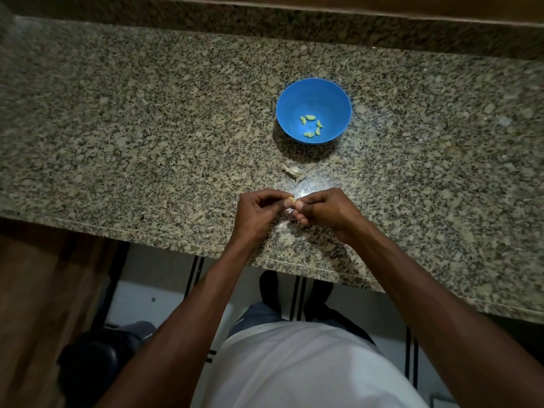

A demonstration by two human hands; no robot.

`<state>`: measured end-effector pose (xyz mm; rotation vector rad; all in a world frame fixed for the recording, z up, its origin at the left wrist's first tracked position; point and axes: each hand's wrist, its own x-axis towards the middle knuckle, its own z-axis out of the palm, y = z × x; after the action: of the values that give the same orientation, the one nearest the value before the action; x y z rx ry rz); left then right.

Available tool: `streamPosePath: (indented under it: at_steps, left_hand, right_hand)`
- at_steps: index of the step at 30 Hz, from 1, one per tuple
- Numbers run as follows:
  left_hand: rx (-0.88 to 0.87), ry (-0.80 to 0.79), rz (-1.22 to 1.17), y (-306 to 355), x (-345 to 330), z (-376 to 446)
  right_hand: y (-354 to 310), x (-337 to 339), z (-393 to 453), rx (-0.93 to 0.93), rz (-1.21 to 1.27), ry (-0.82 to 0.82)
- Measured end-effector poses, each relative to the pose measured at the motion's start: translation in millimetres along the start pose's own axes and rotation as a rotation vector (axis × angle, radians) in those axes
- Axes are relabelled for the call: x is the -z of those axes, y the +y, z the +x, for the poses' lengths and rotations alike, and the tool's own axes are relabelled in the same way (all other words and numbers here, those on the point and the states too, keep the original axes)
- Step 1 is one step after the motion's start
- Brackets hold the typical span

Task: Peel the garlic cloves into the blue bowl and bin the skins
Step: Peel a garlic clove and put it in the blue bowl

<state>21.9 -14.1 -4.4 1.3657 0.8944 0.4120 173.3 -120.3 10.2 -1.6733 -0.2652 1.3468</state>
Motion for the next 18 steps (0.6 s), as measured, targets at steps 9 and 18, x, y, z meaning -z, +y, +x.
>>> streamPosePath:
  at_steps: [9, 18]
  left_hand:
    - [0.008, -0.113, 0.053, -0.9, 9.6, 4.0]
    - [0.033, -0.119, 0.092, 4.5, 10.4, 8.6]
  right_hand:
    - [3.4, 6.5, 4.7, -0.175, 0.074, -0.102]
    - [3.9, 3.6, 5.2, -0.013, 0.045, -0.056]
